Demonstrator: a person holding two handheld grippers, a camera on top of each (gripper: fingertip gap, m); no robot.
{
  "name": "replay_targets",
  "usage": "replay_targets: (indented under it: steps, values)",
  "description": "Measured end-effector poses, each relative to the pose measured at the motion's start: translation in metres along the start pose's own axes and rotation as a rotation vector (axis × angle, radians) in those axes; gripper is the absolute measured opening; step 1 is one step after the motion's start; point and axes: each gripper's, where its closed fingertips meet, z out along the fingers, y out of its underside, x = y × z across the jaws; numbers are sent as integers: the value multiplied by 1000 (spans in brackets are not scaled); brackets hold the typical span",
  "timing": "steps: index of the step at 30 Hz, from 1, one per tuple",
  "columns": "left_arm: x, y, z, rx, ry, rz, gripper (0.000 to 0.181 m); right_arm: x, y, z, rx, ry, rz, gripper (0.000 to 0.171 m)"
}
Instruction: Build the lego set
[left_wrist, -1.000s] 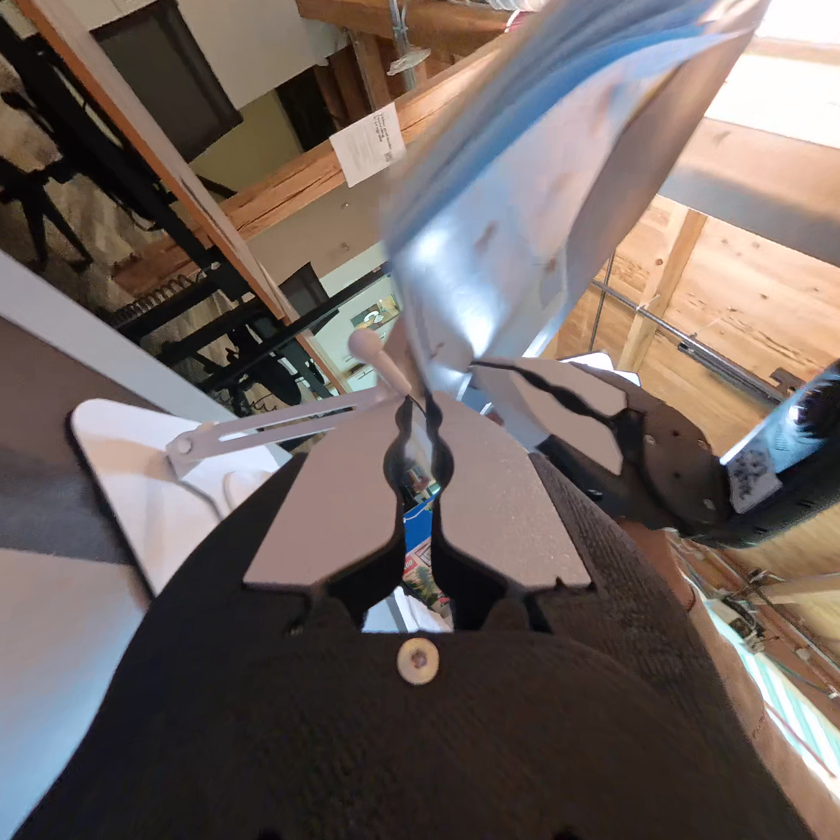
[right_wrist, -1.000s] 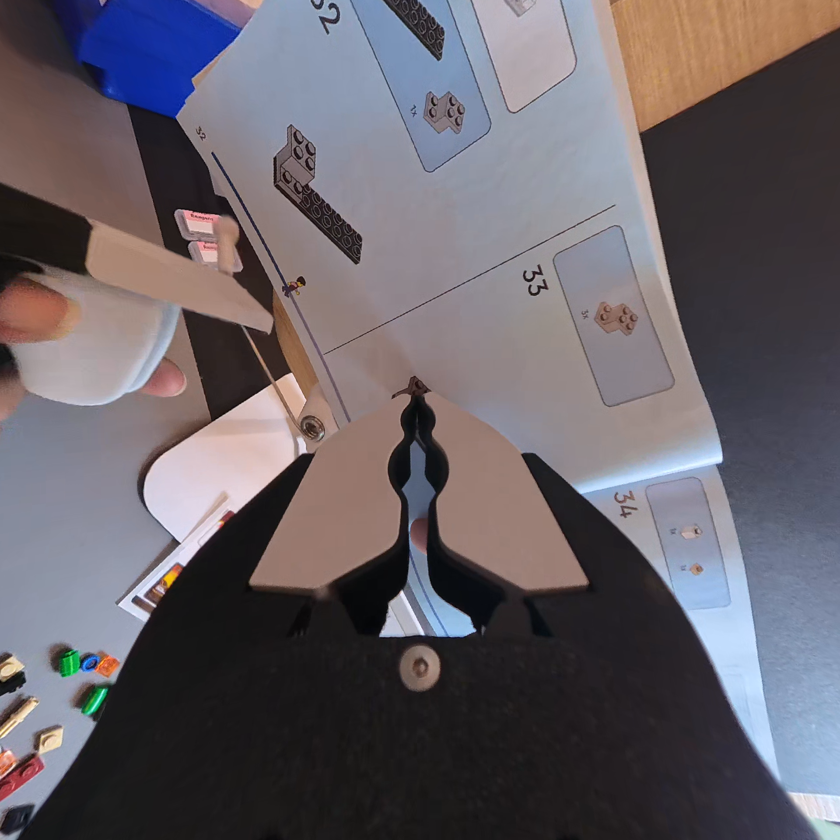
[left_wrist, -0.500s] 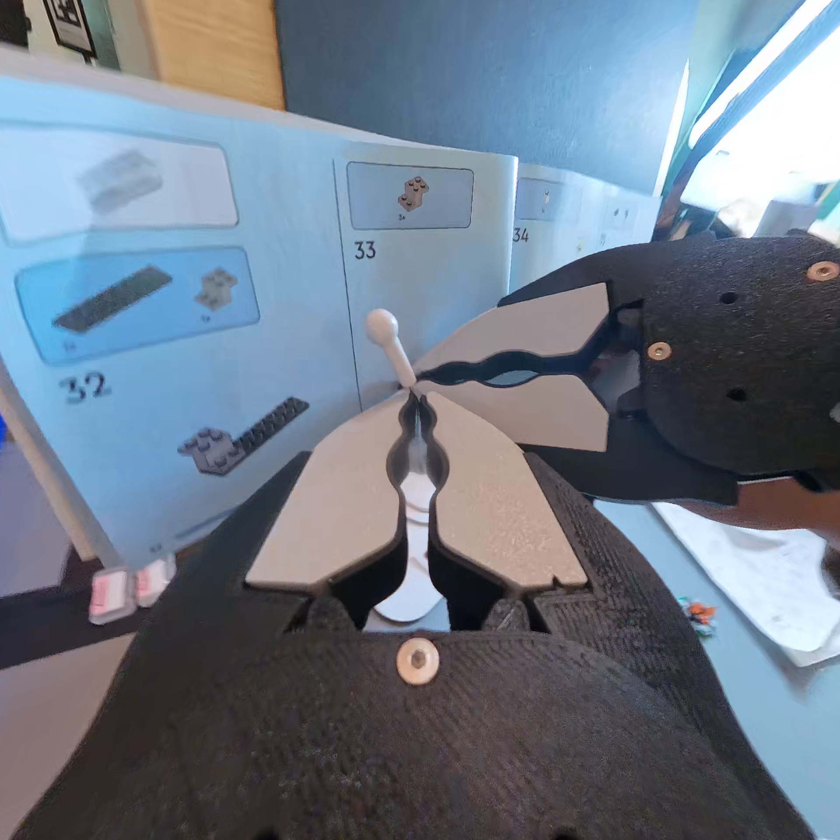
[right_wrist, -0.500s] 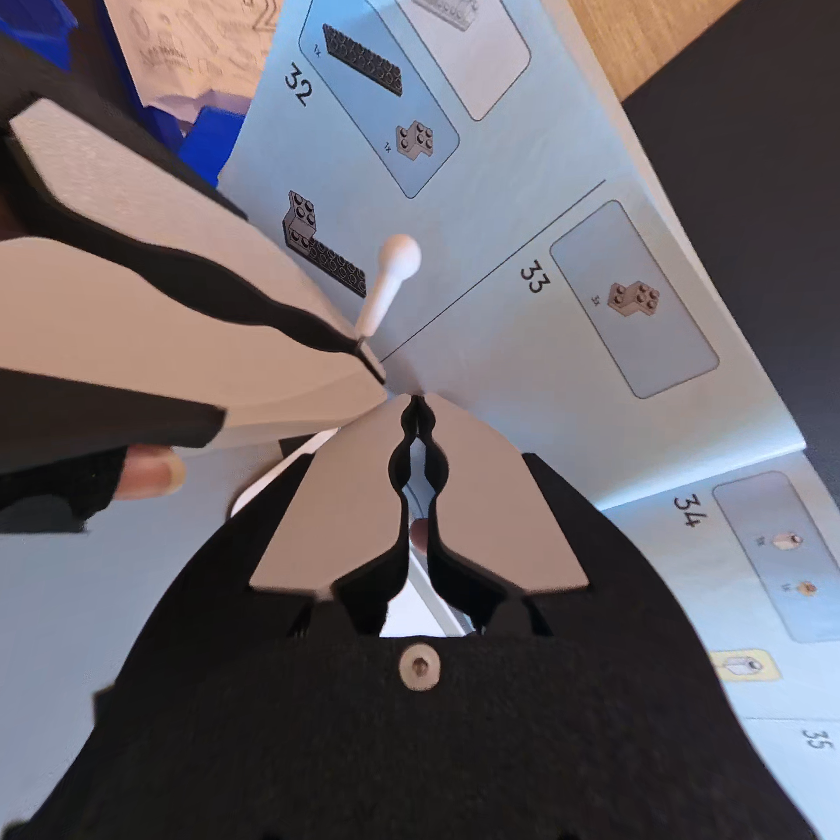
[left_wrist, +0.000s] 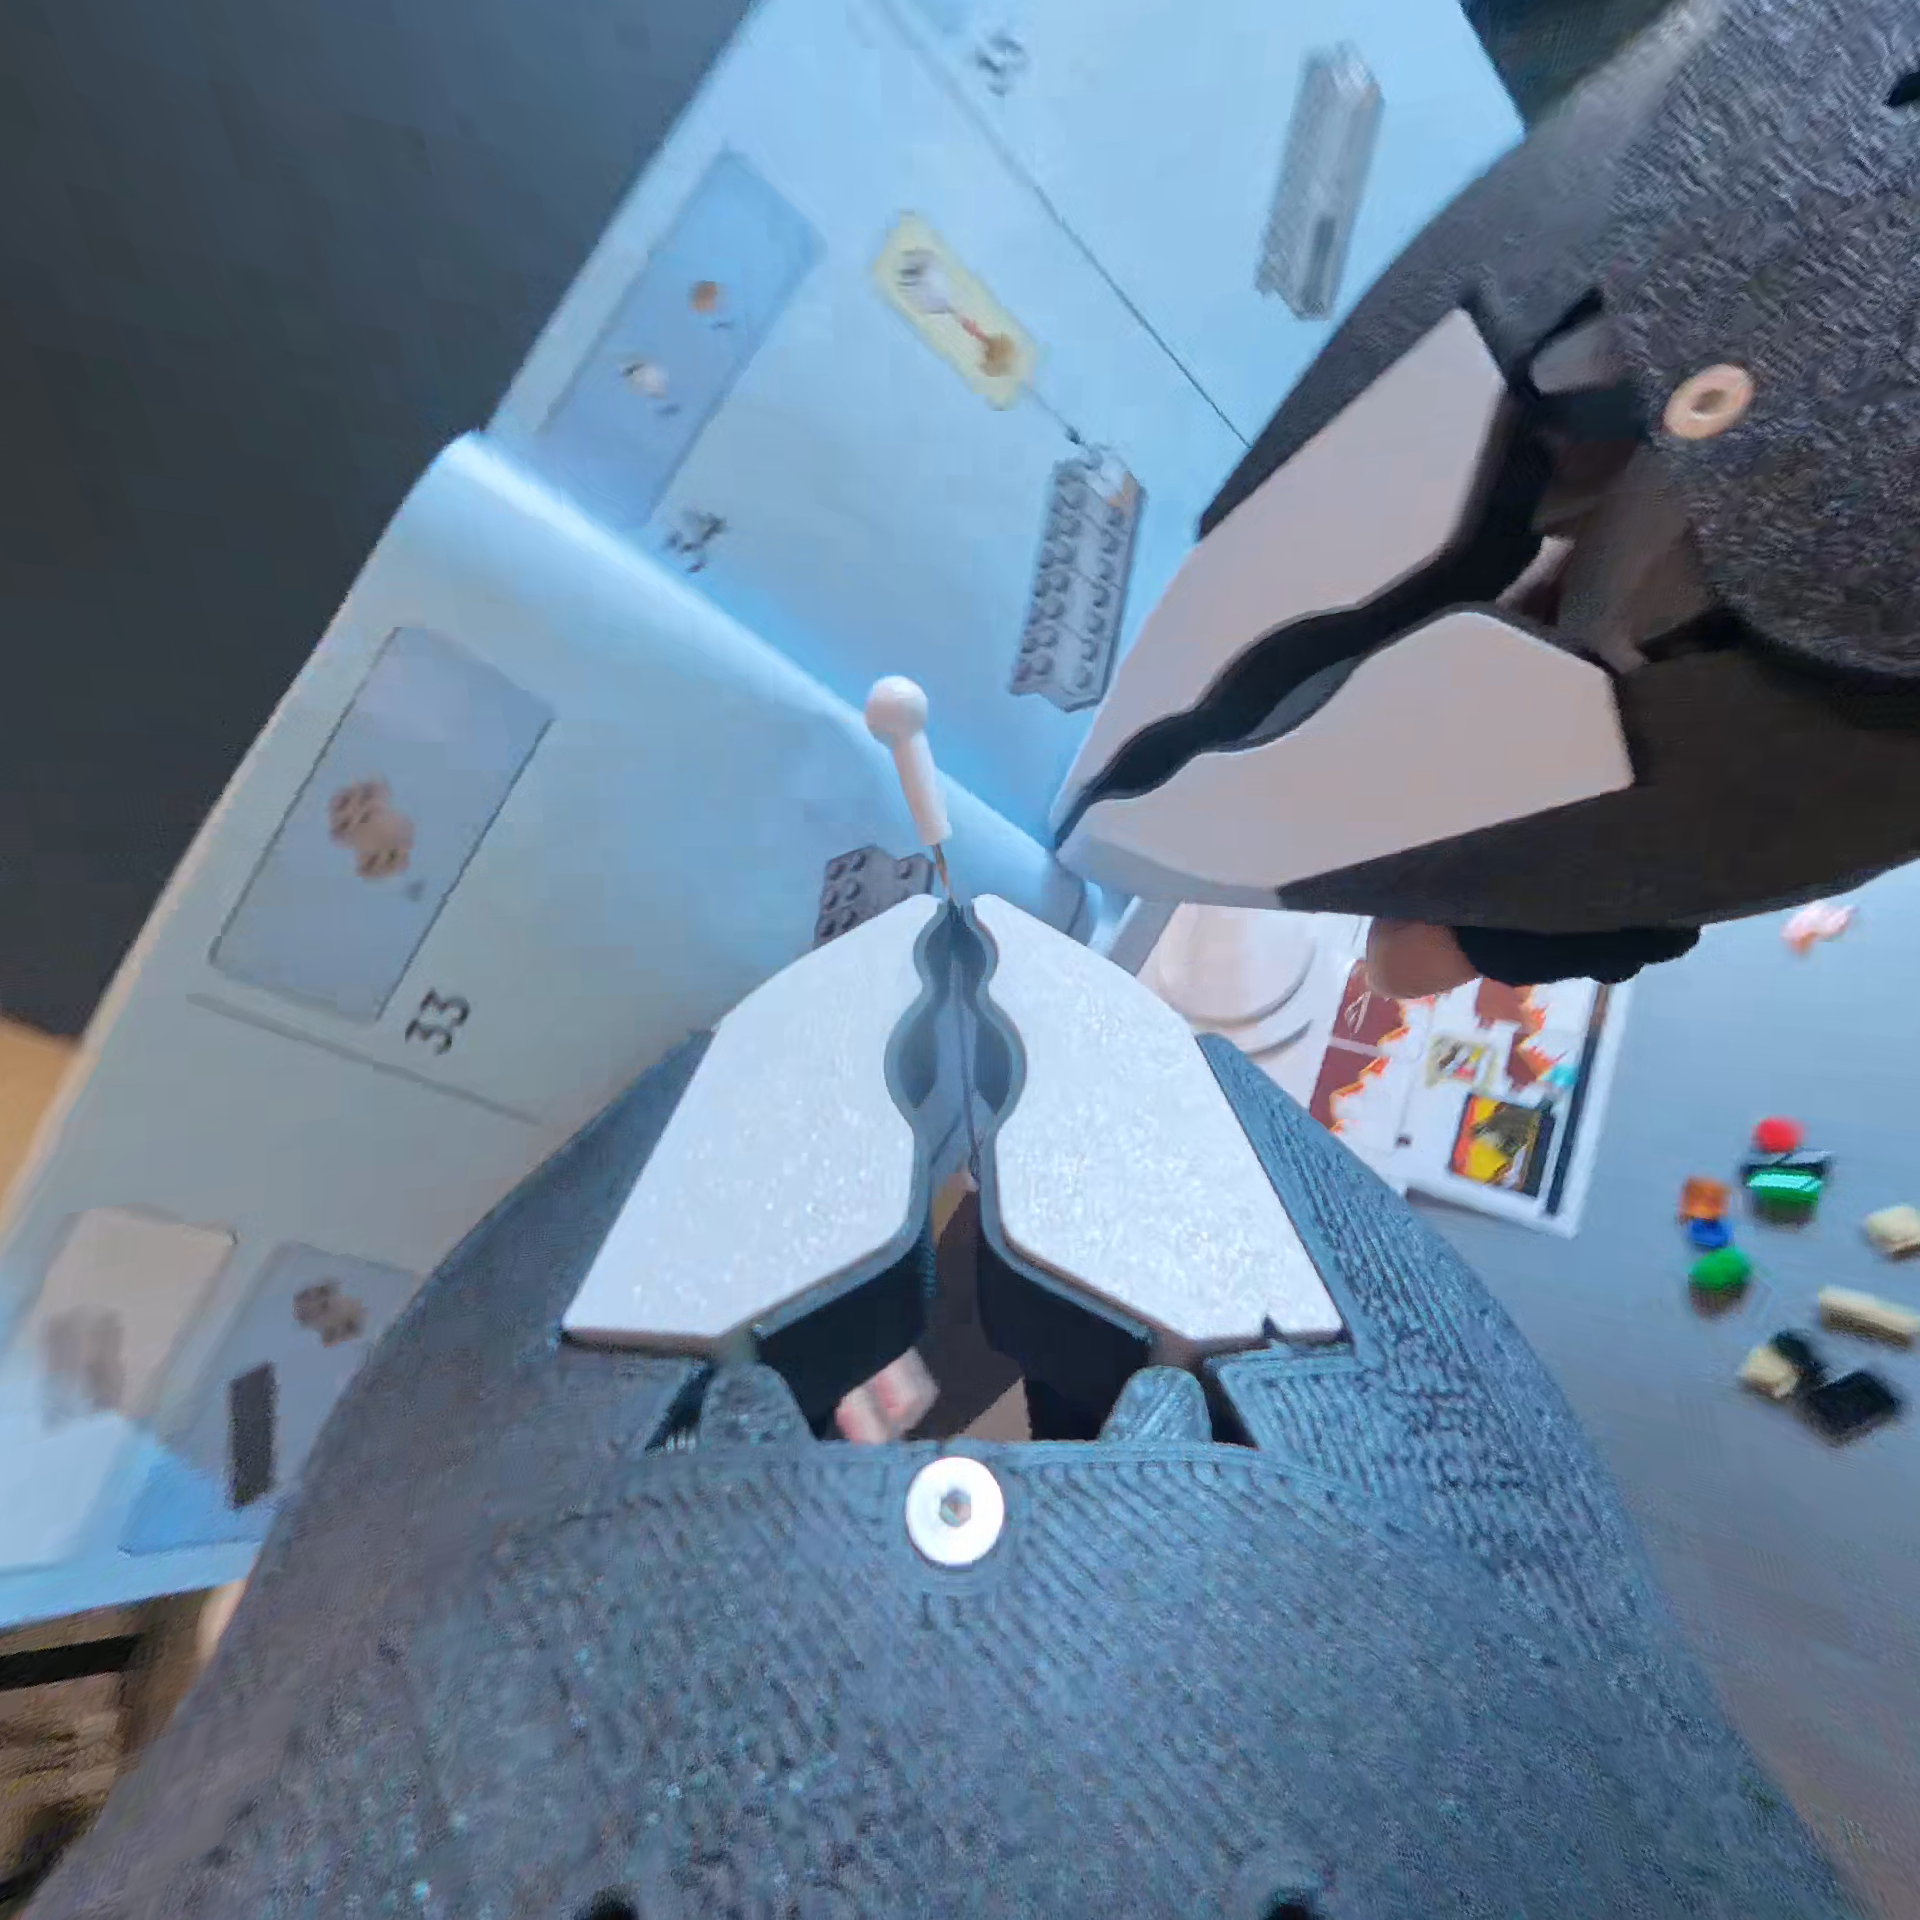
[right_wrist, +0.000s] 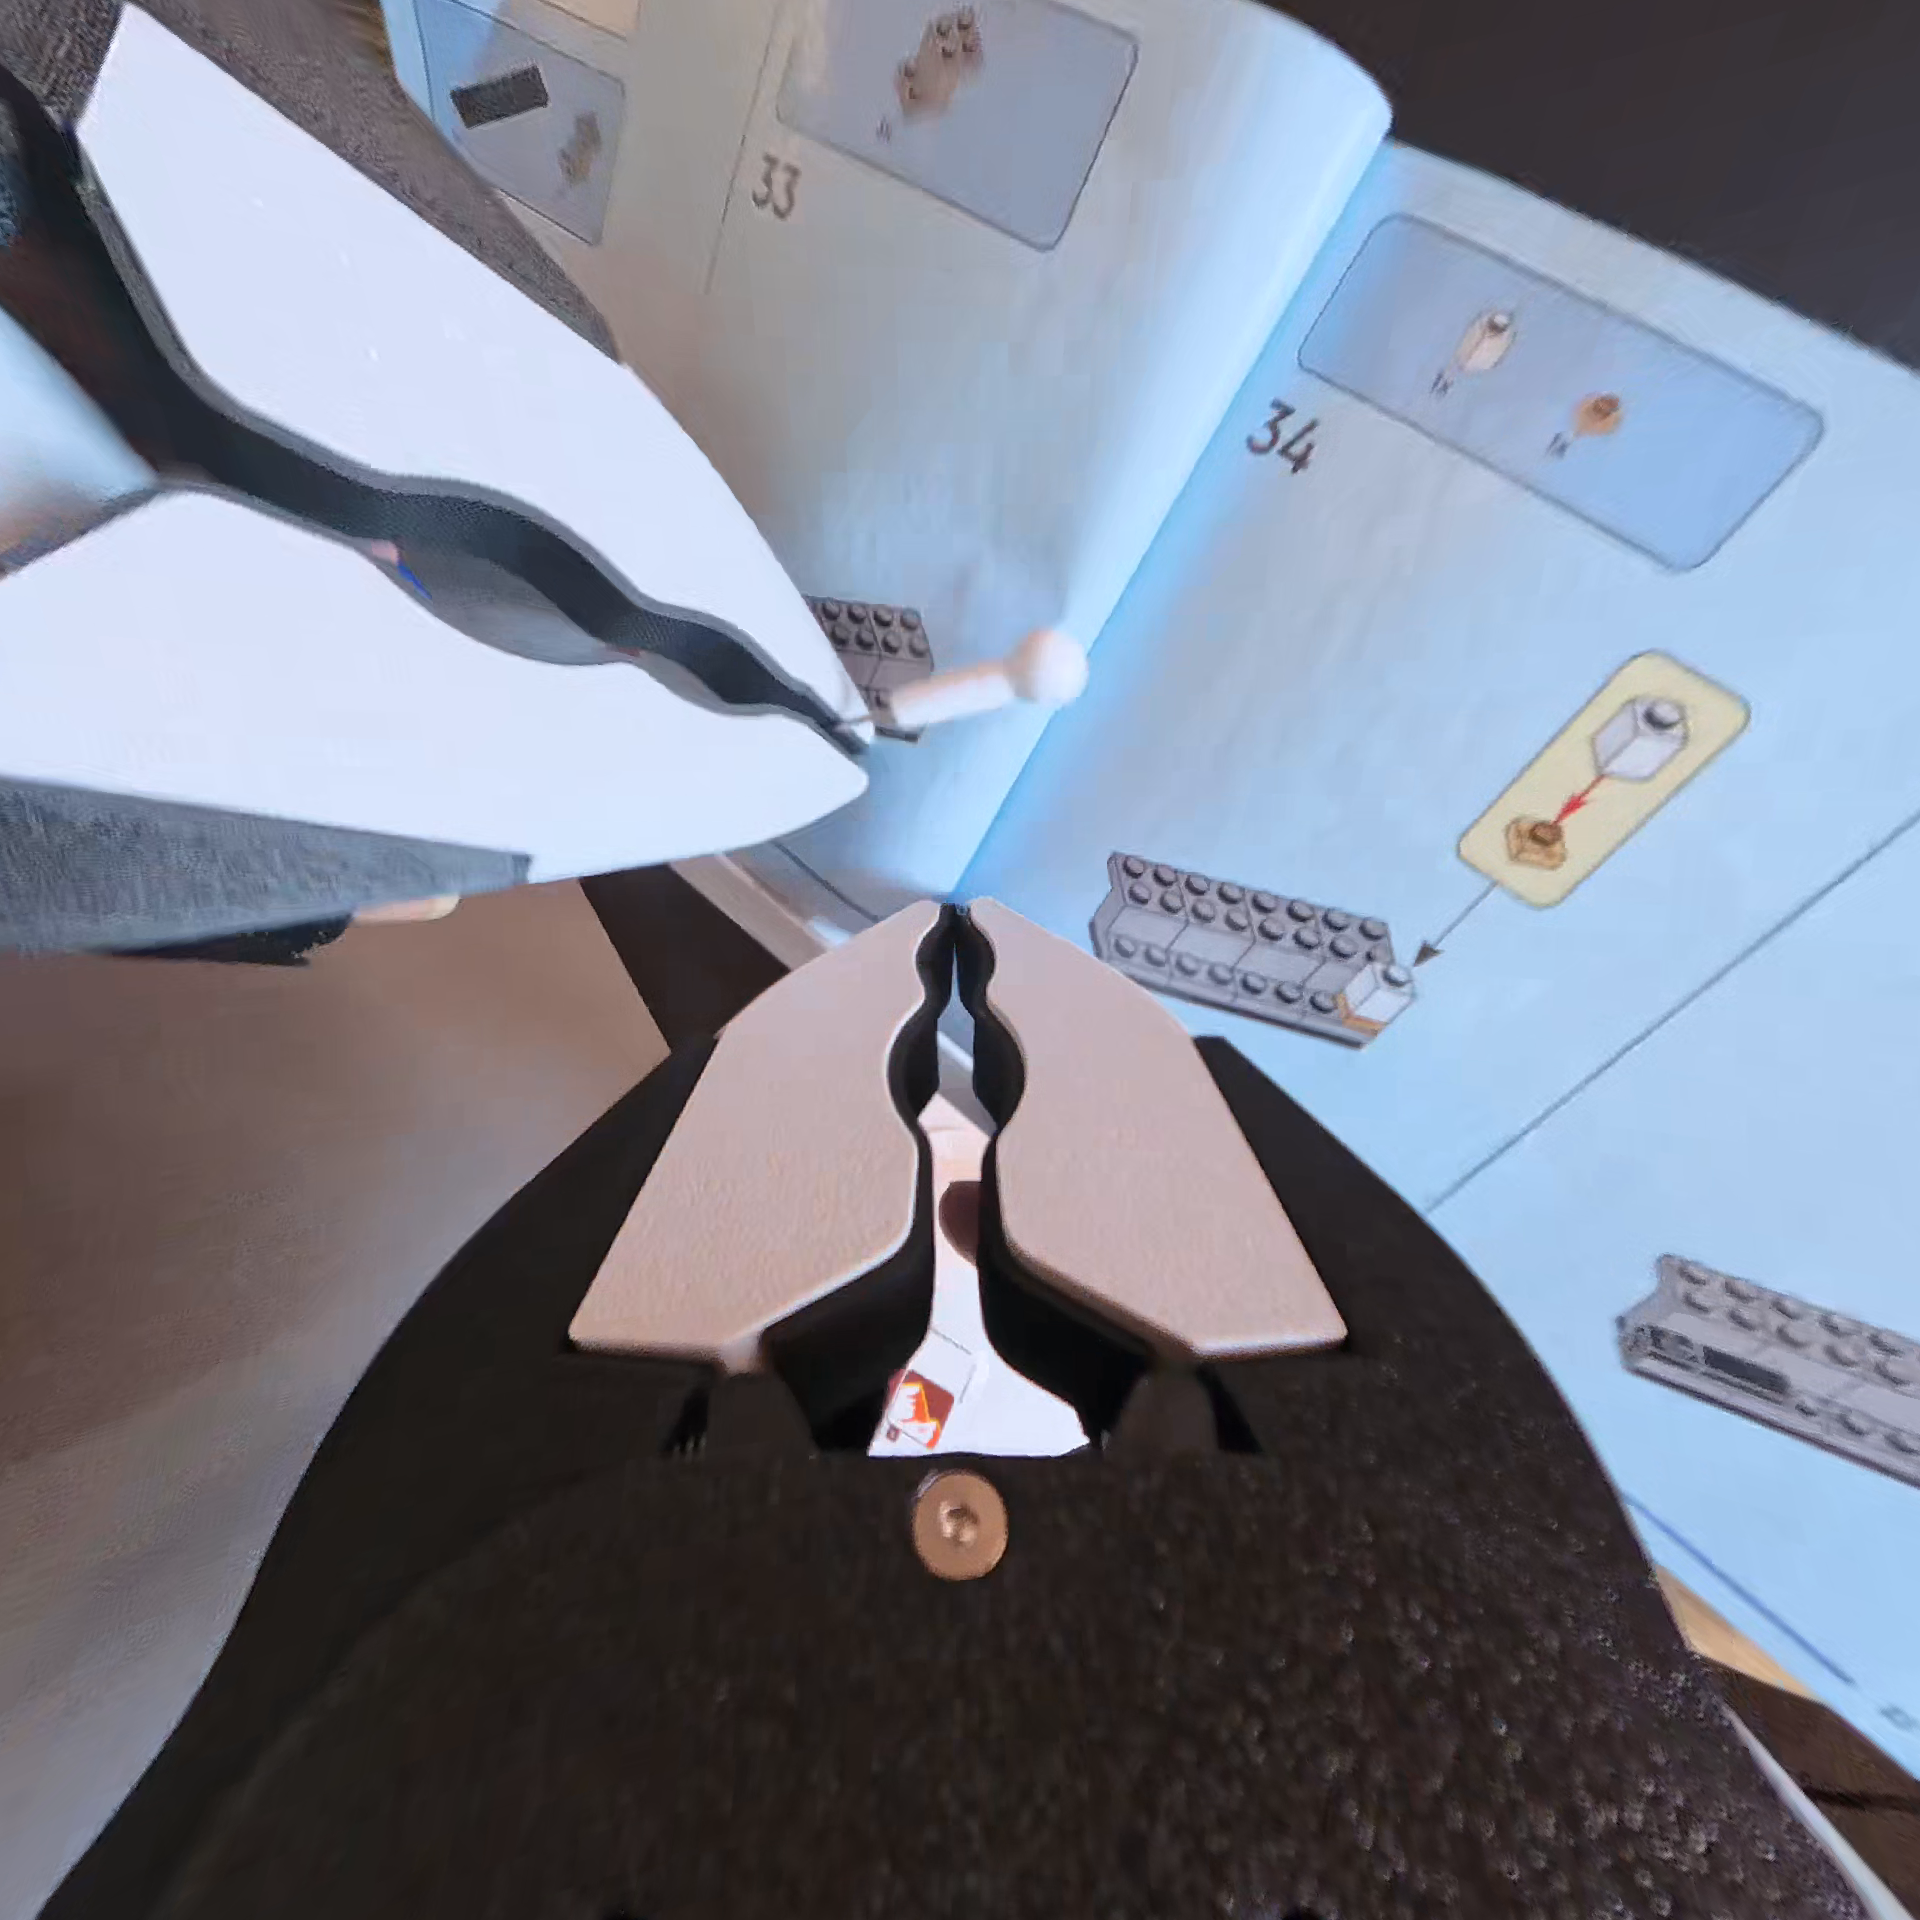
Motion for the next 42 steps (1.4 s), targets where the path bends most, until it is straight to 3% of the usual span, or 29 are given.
replay_targets:
  steps: [1, 6, 15, 21, 26, 29, 32, 36, 42]
  values:
    - [4, 0, 3, -31, -1, 69, 1, 0, 1, 0, 17, 2, 12, 0]
    - [12, -8, 6, -112, 75, 95, 8, 5, 15, -15, 5, -3, 39, 1]
    - [27, -35, -50, 98, 153, -48, 22, -10, 35, -107, -16, -65, -29, 4]
    - [78, -7, -110, 226, 289, -224, 25, -50, 51, -185, -26, -92, -68, 13]
    - [130, 17, -149, 325, 374, -386, 24, -64, 48, -229, 28, -14, 59, 24]
    - [147, 23, -161, 392, 398, -522, 23, -64, 46, -242, 84, 76, 193, 30]
    - [137, 40, -164, 443, 276, -559, 23, -66, 55, -251, 157, 162, 339, 35]
    - [123, 57, -178, 505, 191, -602, 23, -68, 81, -263, 235, 297, 365, 36]
    - [129, 65, -177, 483, 257, -573, 31, -89, 96, -246, 196, 211, 296, 35]
